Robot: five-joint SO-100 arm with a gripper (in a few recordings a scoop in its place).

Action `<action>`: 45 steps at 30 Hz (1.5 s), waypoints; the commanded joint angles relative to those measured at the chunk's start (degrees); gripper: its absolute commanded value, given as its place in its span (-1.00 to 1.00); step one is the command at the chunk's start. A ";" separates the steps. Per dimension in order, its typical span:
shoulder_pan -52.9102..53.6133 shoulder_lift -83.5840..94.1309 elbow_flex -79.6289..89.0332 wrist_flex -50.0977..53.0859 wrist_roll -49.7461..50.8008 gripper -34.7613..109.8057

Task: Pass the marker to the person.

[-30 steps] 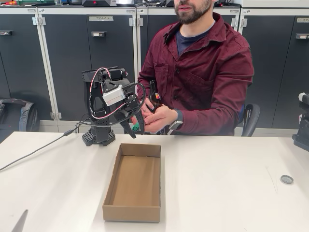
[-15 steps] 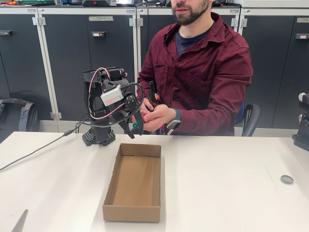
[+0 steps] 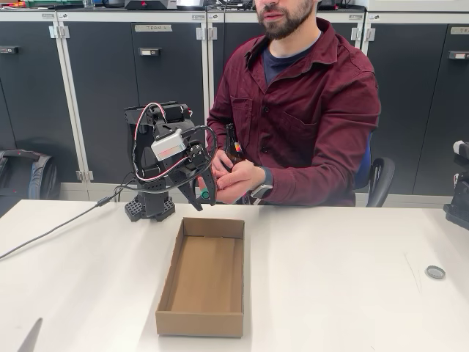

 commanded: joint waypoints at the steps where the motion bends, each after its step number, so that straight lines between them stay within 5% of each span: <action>1: 0.70 1.05 -1.93 -0.09 -0.70 -0.38; 45: 0.53 2.64 1.32 -1.76 -0.79 -0.36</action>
